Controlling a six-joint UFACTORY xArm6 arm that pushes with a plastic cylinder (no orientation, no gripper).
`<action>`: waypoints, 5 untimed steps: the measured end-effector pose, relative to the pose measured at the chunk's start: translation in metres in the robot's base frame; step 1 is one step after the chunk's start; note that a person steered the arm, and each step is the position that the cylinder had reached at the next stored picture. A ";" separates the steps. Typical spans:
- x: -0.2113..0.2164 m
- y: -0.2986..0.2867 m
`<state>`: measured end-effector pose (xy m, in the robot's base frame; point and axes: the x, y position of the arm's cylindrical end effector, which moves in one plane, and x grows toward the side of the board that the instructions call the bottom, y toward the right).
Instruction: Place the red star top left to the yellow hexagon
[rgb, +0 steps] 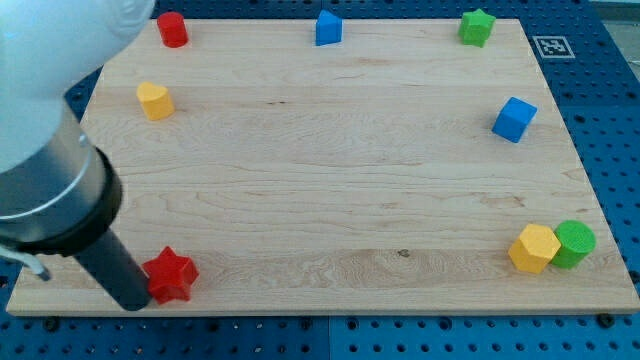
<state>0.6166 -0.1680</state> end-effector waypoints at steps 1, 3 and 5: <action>-0.007 0.027; -0.025 0.095; -0.035 0.197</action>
